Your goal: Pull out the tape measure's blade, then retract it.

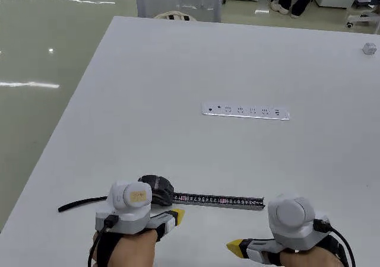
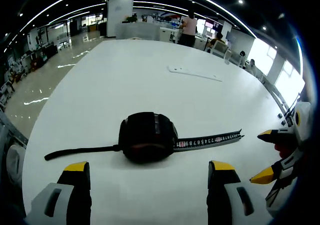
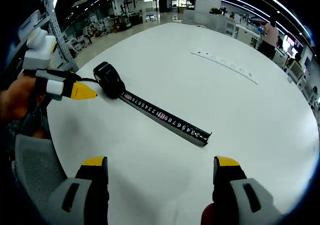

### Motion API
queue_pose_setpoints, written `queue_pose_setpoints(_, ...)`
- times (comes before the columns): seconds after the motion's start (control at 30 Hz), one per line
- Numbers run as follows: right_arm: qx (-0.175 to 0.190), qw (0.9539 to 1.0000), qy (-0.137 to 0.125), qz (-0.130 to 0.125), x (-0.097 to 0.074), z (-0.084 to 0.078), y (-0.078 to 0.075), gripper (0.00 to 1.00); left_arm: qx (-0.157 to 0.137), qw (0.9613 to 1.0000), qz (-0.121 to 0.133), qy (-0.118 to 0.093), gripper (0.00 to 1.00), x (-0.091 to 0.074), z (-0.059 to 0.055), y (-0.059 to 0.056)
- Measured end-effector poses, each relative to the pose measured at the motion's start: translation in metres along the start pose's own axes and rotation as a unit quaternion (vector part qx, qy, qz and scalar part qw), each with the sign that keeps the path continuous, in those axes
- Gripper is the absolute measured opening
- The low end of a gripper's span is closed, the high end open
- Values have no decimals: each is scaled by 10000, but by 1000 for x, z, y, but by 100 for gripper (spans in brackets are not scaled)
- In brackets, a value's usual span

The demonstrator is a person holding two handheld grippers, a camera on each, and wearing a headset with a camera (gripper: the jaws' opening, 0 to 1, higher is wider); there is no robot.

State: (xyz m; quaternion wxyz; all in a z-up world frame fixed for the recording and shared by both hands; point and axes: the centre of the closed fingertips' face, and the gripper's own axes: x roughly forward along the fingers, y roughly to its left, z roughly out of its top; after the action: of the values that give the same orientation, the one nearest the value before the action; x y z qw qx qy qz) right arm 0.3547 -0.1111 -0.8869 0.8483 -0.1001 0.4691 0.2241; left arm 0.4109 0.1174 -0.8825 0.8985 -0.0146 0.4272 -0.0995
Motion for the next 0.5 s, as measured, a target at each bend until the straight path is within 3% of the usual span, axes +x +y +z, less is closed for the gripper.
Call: queue_pose_setpoints(0.5, -342, 9993, 141, 81, 16, -1, -13, 89, -131, 9999, 25, 7, 92, 19, 7, 0)
